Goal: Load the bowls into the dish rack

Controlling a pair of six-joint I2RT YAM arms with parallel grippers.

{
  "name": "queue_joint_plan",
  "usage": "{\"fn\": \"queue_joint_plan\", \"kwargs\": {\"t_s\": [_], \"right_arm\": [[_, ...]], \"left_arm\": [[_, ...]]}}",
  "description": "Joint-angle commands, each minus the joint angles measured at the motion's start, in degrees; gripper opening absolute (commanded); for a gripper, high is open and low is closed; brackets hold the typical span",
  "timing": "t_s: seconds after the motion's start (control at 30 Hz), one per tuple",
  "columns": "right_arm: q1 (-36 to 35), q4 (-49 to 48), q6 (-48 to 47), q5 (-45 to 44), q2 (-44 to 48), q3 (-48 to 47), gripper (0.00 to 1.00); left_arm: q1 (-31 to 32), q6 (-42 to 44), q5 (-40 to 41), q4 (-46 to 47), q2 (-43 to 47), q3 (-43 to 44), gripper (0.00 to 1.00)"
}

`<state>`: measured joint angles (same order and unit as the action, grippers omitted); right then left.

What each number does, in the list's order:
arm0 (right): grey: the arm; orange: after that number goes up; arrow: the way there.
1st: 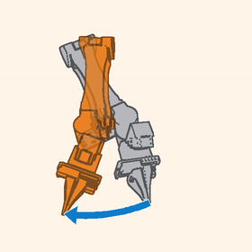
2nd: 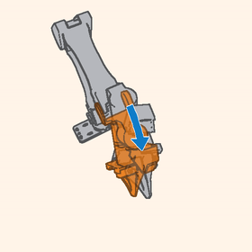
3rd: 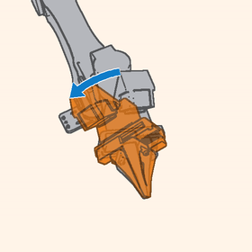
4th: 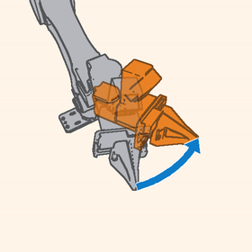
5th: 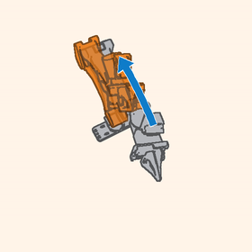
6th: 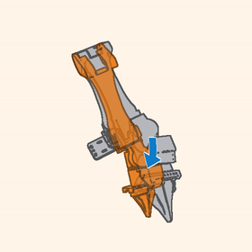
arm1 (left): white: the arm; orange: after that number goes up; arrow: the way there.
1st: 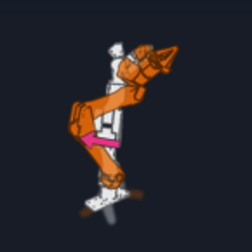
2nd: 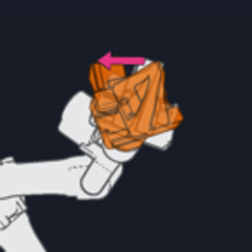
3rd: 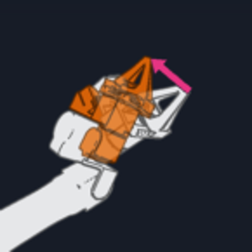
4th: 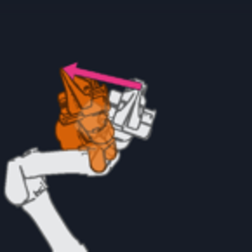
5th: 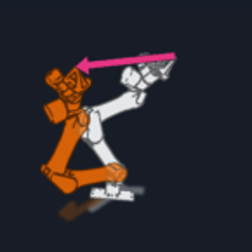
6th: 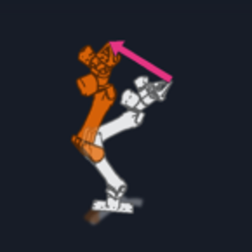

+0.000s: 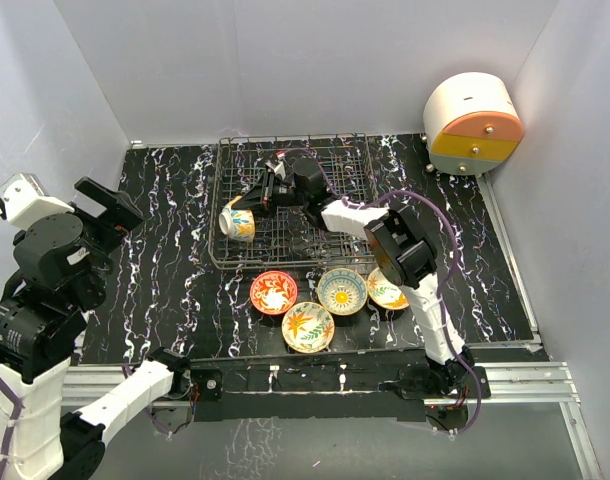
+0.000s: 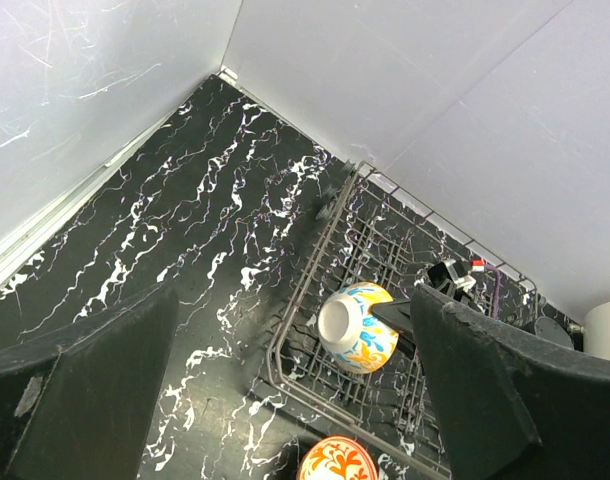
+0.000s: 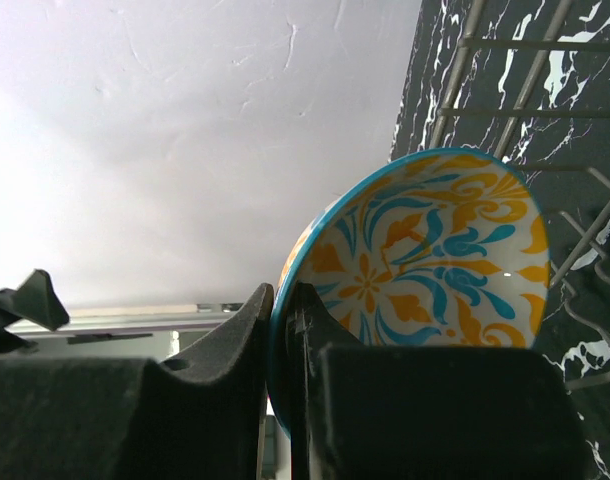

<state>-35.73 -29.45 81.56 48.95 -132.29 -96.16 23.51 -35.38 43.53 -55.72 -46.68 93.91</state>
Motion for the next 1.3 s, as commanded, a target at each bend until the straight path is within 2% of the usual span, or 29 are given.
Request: {"fn": "queue_joint_plan", "kwargs": {"t_s": [0.0,0.17,0.57,0.77,1.03,1.27], "right_arm": [[0.1,-13.6,9.5,-1.1,-1.0,-2.1,0.09],[0.1,-13.9,13.9,-1.7,-4.1,-4.6,0.09],[0.1,-19.8,22.9,-3.9,-8.1,-3.2,0.09],[0.0,-16.3,22.7,-4.3,-8.2,-2.5,0.1],[-0.3,-16.4,25.6,-3.0,-10.4,-3.8,0.11],[-0.3,-11.4,23.2,-4.1,-8.5,0.0,0.14]], "left_arm": [[0.3,0.3,1.4,1.1,0.1,-0.5,0.96],[0.3,1.3,1.4,2.1,-0.4,-0.8,0.96],[0.3,3.8,1.4,3.7,-1.1,-1.0,0.97],[0.3,4.6,1.6,4.7,-1.3,-0.7,0.97],[0.3,4.9,1.5,5.6,-1.5,-1.4,0.97],[0.3,4.8,1.7,6.1,-1.1,-2.1,0.97]]}}
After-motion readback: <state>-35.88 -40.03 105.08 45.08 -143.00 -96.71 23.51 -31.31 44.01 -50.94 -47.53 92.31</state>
